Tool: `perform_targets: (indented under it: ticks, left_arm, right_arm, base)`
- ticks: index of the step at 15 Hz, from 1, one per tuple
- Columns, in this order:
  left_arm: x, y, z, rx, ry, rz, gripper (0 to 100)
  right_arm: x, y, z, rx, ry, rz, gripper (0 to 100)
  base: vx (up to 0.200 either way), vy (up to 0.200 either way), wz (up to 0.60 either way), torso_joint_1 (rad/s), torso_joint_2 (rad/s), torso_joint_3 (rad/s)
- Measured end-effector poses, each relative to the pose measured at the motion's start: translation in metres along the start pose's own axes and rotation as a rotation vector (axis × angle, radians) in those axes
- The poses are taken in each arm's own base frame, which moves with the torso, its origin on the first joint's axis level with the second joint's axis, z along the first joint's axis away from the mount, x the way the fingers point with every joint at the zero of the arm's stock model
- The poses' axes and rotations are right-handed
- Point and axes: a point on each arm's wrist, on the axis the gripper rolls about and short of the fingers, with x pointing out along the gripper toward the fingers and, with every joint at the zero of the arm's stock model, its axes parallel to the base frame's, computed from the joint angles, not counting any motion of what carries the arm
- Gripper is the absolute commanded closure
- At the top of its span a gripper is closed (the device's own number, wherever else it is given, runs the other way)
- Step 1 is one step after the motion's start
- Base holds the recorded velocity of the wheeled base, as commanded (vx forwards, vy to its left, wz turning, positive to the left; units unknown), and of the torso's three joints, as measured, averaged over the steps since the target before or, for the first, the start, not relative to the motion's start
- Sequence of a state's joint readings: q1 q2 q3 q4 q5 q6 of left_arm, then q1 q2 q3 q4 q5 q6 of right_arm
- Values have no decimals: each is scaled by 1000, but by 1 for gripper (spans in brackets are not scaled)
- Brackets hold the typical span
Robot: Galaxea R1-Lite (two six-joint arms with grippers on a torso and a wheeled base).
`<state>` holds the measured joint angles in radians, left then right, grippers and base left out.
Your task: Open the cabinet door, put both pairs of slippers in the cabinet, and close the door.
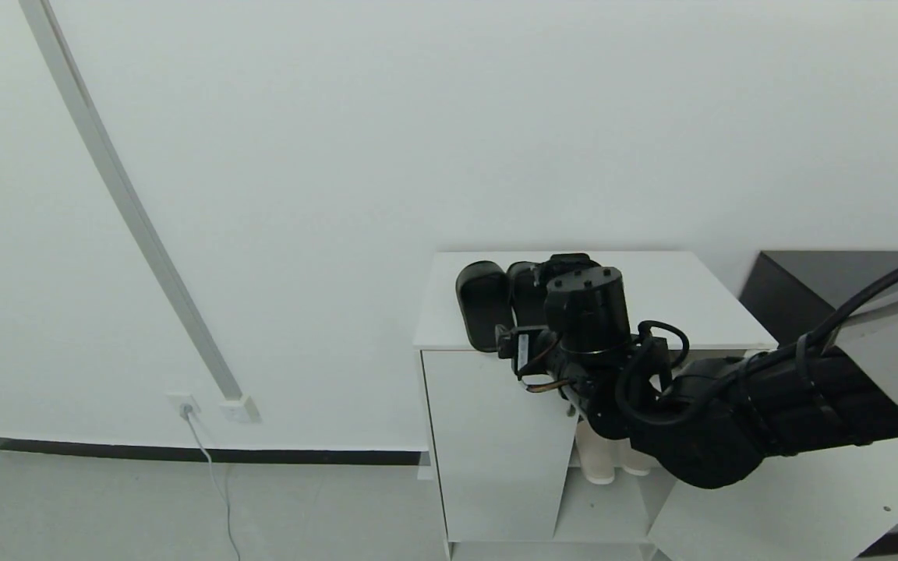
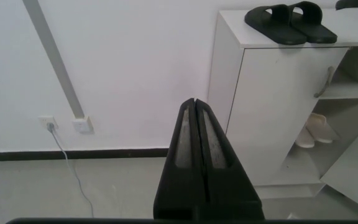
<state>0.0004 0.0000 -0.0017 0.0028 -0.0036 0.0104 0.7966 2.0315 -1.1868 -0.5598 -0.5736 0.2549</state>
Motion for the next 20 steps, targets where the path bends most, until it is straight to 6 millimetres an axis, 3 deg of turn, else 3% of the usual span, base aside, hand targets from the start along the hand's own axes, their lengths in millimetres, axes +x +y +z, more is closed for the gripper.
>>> perform_targets:
  ticks: [3,9,13,20]
  left_arm:
    - [0,0,0,0,0,-1,100]
    - [0,0,0,0,1,-1,100]
    - [0,0,0,-5,1,0,100]
    - [0,0,0,-20,-1,2,100]
  right_arm:
    - [0,2,-2,0,1,3,0]
    - [15,5,-27,15,5,-1,0]
    - [39,4,-44,-19,-36,-4,0]
    - [96,-7,-49,-29,-40,-42,0]
  base:
    - [200,0,0,-7,-6,4]
    - [200,0,0,11,2,2]
    - [0,0,0,0,0,0]
    - [0,0,0,0,0,0]
